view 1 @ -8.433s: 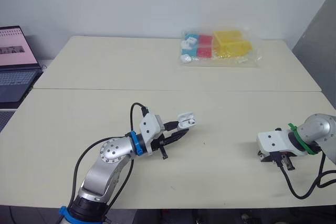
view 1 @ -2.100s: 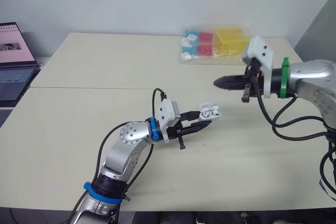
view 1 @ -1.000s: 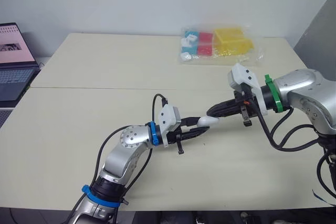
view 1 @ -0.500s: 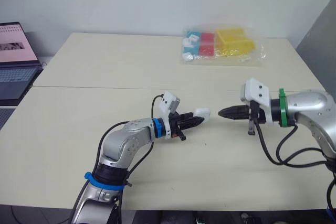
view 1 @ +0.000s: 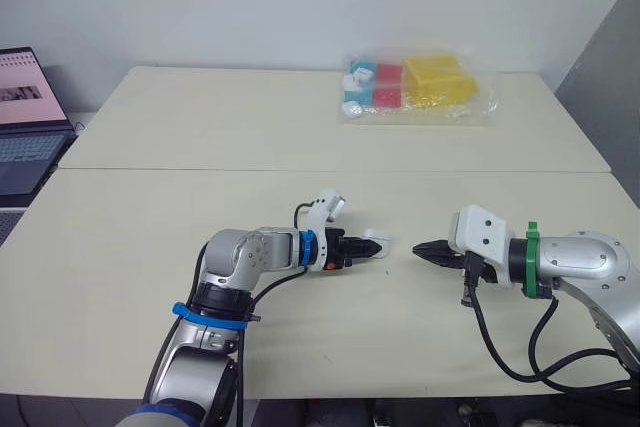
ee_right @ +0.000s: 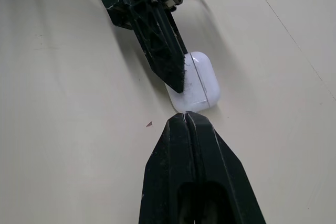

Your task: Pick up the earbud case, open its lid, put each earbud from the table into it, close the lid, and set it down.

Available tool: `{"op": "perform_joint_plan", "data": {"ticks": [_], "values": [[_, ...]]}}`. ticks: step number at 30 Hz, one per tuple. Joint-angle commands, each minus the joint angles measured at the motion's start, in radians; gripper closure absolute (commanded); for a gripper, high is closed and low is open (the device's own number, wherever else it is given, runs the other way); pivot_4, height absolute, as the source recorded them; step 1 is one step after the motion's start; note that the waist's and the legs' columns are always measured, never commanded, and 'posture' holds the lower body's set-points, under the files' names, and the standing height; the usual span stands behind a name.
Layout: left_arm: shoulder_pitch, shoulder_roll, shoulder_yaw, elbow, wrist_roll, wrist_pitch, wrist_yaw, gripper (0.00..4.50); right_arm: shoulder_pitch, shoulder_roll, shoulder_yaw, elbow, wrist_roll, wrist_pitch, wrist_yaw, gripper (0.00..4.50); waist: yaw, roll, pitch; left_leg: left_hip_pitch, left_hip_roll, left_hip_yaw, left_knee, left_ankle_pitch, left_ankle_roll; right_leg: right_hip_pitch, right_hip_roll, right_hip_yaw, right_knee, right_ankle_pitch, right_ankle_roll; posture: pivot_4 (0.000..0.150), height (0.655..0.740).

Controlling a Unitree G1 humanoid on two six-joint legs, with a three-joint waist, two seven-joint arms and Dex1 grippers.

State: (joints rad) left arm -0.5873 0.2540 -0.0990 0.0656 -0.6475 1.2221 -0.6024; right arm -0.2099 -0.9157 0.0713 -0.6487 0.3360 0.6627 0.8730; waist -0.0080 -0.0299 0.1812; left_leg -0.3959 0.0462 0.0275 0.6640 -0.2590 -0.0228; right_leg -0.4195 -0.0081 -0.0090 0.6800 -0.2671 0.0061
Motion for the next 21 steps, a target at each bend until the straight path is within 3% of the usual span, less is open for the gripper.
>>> {"op": "perform_joint_plan", "data": {"ticks": [1,4,7,13,18,21], "values": [[0.03,0.068,-0.004,-0.067,-0.002,0.007,-0.038,1.62,-0.002,-0.016,-0.019,-0.033,0.004,-0.006,0.007,4.5,-0.001,0.0,0.0,0.0,0.0,0.0,0.0,0.0,0.0,0.0,0.0,0.0,0.0,0.0,0.0,0.15,0.74],[0.108,0.245,-0.083,-0.19,0.088,-0.157,-0.137,0.66,-0.002,-0.02,-0.02,-0.038,0.024,0.012,0.02,4.5,-0.011,0.0,0.0,0.001,0.001,0.0,-0.001,0.0,0.0,0.0,0.0,0.001,0.0,-0.001,-0.001,0.15,0.74],[0.186,0.35,-0.082,-0.27,0.128,-0.267,-0.17,0.0,-0.013,-0.016,-0.022,-0.027,0.021,0.008,0.018,3.94,-0.019,0.0,0.0,0.003,0.002,0.001,-0.003,0.0,0.0,0.0,-0.001,0.002,0.0,-0.001,-0.002,0.15,0.74],[0.33,0.477,0.007,-0.383,0.175,-0.505,-0.253,0.0,-0.045,-0.03,-0.048,-0.002,0.045,-0.017,0.064,1.83,-0.021,0.0,0.0,0.003,0.001,0.003,-0.002,0.0,0.0,0.0,-0.002,0.002,0.0,0.0,-0.002,0.15,0.74],[0.486,0.522,0.22,-0.513,0.07,-0.675,-0.388,0.0,-0.03,-0.111,-0.098,0.035,0.056,-0.112,0.185,0.07,-0.014,0.0,0.0,-0.001,0.002,0.001,-0.002,0.0,0.0,-0.001,-0.008,-0.001,-0.001,-0.001,-0.002,0.15,0.74],[0.574,0.558,0.242,-0.572,0.124,-0.741,-0.398,0.0,-0.014,-0.143,-0.126,0.07,0.068,-0.169,0.246,0.02,-0.009,0.0,0.0,-0.001,0.001,0.001,-0.002,0.0,0.0,-0.001,-0.01,-0.001,-0.002,-0.002,0.0,0.15,0.74]]}}
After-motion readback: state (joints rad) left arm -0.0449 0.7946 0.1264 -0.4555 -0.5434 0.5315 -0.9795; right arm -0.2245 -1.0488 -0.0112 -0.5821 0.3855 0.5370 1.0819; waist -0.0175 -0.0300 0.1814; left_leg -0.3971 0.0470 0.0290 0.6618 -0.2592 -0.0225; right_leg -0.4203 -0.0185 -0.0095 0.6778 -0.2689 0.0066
